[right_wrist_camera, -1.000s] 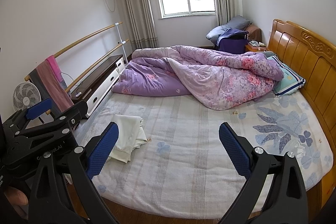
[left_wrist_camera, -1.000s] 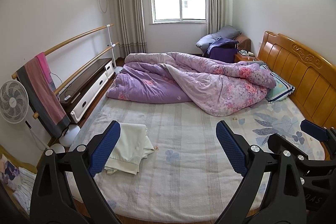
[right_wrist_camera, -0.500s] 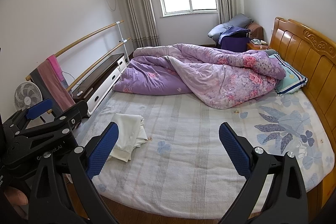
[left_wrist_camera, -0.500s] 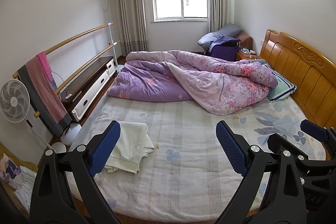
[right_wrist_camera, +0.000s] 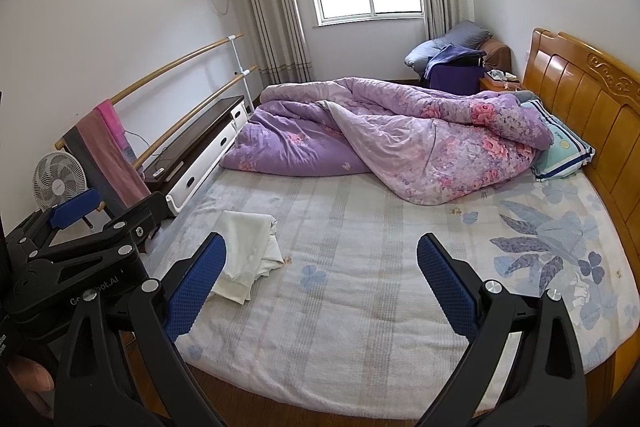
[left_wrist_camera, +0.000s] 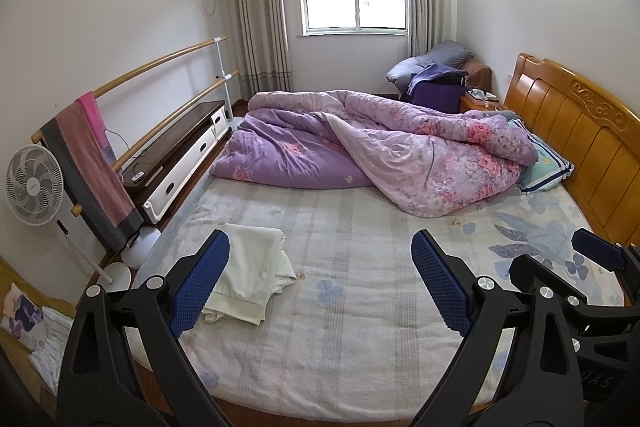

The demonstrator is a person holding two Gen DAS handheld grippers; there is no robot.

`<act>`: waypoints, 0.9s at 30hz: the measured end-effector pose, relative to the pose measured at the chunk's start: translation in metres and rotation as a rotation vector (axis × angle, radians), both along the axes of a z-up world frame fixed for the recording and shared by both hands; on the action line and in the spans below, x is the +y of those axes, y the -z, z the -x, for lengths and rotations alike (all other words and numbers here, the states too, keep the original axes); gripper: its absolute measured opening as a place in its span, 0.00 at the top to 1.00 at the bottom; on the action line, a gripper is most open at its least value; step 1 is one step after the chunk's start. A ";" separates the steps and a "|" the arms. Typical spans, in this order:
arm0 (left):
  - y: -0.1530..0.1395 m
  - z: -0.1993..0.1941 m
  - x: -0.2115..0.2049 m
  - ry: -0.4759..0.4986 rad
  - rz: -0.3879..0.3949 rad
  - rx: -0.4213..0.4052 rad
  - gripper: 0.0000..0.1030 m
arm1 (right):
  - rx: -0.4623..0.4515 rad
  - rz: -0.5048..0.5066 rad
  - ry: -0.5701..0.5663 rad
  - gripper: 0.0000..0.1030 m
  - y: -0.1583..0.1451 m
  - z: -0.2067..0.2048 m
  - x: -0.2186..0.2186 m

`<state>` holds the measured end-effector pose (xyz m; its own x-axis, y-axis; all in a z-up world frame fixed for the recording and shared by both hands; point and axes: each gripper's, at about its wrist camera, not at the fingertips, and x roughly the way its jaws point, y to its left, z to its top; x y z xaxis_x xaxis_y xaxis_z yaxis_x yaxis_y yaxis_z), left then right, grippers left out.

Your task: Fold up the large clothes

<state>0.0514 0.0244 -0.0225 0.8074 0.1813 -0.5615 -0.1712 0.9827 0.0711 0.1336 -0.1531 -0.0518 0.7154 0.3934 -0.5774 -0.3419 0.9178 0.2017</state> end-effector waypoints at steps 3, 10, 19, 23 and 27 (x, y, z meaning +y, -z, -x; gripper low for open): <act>-0.001 -0.003 -0.006 -0.010 -0.002 0.003 0.10 | 0.002 -0.006 -0.011 0.10 0.001 -0.004 -0.006; -0.003 -0.010 -0.021 -0.033 -0.010 0.010 0.10 | 0.011 -0.009 -0.035 0.10 0.002 -0.013 -0.017; 0.003 -0.021 -0.020 -0.068 -0.009 0.035 0.10 | 0.035 -0.009 -0.069 0.10 0.011 -0.027 -0.021; 0.011 -0.029 -0.010 -0.076 0.003 0.055 0.10 | 0.051 0.005 -0.079 0.10 0.017 -0.033 -0.010; 0.019 -0.039 0.006 -0.077 0.019 0.071 0.10 | 0.066 0.026 -0.084 0.10 0.023 -0.041 0.005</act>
